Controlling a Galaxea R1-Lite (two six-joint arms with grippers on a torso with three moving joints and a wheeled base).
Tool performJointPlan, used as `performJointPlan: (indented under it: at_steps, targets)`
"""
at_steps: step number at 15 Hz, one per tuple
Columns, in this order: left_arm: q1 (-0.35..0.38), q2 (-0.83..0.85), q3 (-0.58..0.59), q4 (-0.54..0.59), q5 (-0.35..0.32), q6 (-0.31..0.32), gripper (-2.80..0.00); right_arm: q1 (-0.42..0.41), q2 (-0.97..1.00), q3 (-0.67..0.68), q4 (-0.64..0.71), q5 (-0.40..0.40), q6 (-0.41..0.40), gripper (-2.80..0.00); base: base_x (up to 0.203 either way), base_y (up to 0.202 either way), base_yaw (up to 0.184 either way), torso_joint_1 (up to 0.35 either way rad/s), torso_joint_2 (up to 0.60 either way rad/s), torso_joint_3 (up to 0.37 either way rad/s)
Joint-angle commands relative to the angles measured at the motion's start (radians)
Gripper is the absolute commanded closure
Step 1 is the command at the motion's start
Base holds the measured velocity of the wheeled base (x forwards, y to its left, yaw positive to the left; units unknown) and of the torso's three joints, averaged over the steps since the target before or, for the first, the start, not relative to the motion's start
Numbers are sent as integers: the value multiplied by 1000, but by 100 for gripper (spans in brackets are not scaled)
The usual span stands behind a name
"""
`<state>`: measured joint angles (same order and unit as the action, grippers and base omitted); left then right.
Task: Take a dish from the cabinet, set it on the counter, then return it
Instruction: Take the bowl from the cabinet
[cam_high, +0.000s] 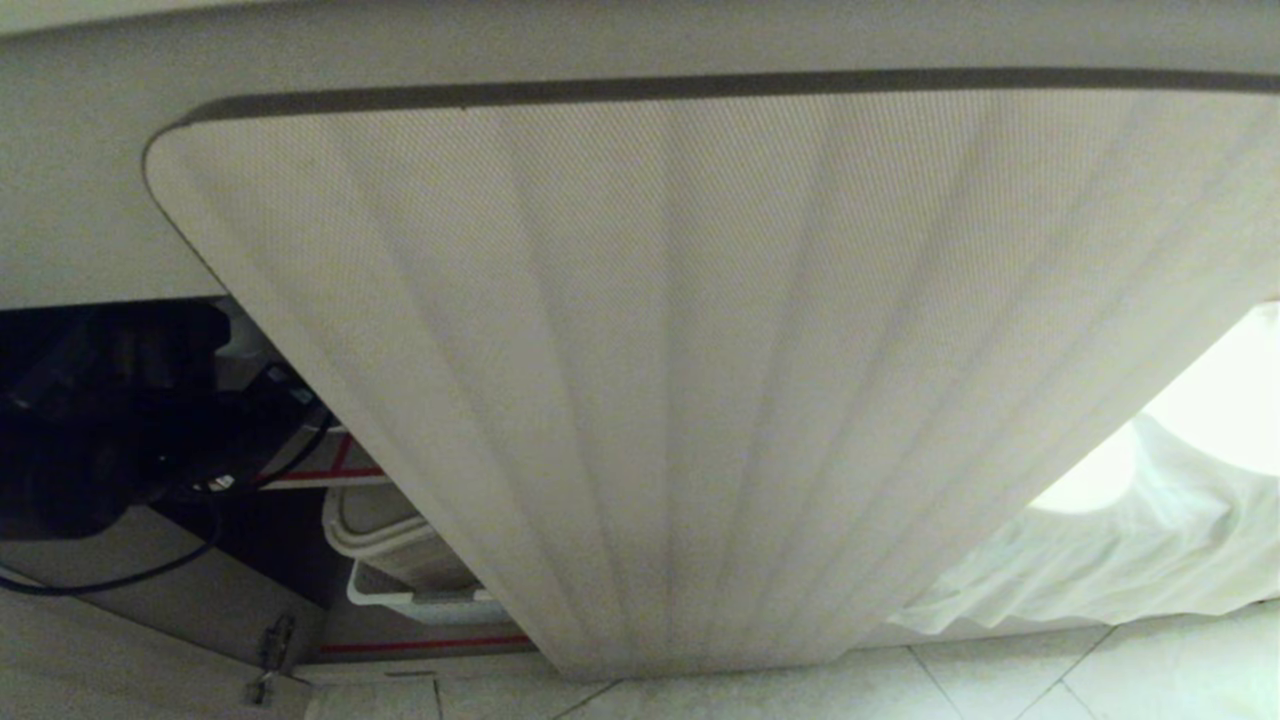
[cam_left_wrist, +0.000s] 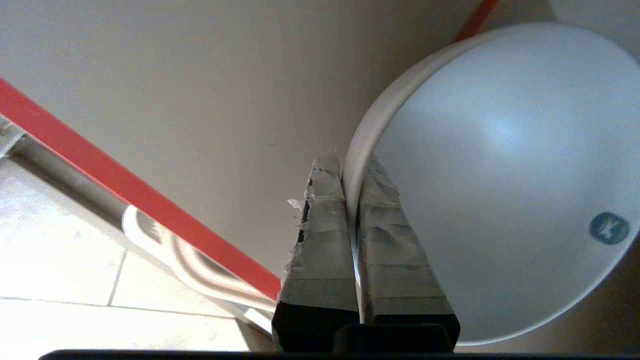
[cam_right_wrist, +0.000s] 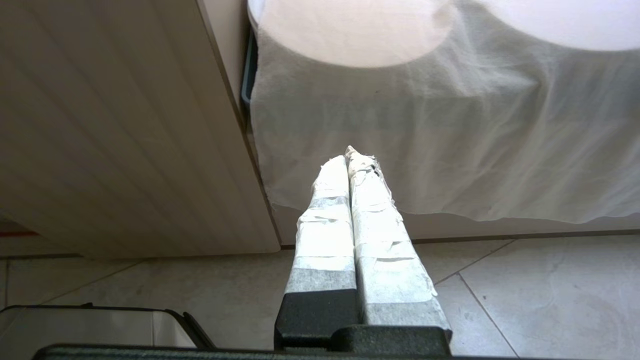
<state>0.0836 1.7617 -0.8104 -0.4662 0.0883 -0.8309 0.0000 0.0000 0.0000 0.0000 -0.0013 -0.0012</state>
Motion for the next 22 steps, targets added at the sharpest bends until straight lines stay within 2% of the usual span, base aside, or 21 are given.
performJointPlan:
  at_steps: [1,7,12,19,22]
  targets:
    - [1,1,0,-5,1,-5,0,0,0,0,0,0,0,0,0,0,0,0,0,0]
    - [-2,-9,14,-3,1,-4,0,0,0,0,0,0,0,0,0,0,0,0,0,0]
    - [-7,-41,18,47,1,10,0,0,0,0,0,0,0,0,0,0,0,0,0,0]
    - [-72,-152,145,48,13,18,0,0,0,0,0,0,0,0,0,0,0,0,0,0]
    - [-76,-205,164,96,14,18,0,0,0,0,0,0,0,0,0,0,0,0,0,0]
